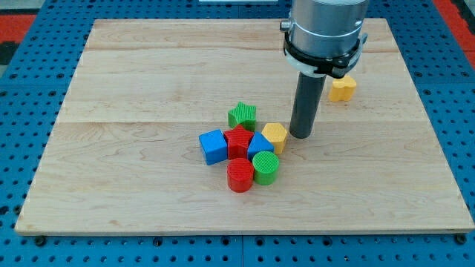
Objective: Point your arm at the right side of the green circle
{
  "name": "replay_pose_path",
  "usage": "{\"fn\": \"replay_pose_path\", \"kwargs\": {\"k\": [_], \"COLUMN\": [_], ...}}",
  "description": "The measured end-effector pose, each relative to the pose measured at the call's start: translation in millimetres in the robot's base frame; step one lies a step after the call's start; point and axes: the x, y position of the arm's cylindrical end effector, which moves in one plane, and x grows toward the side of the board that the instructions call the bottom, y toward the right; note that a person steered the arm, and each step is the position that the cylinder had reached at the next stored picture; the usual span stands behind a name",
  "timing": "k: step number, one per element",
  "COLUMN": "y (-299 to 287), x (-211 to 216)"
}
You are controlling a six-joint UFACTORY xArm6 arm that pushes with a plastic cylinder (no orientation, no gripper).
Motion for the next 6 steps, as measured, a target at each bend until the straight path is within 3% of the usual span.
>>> {"fn": "replay_pose_path", "kwargs": {"k": [2, 4, 5, 6], "y": [22, 78, 41, -1], "x": [9, 65, 80, 67]}}
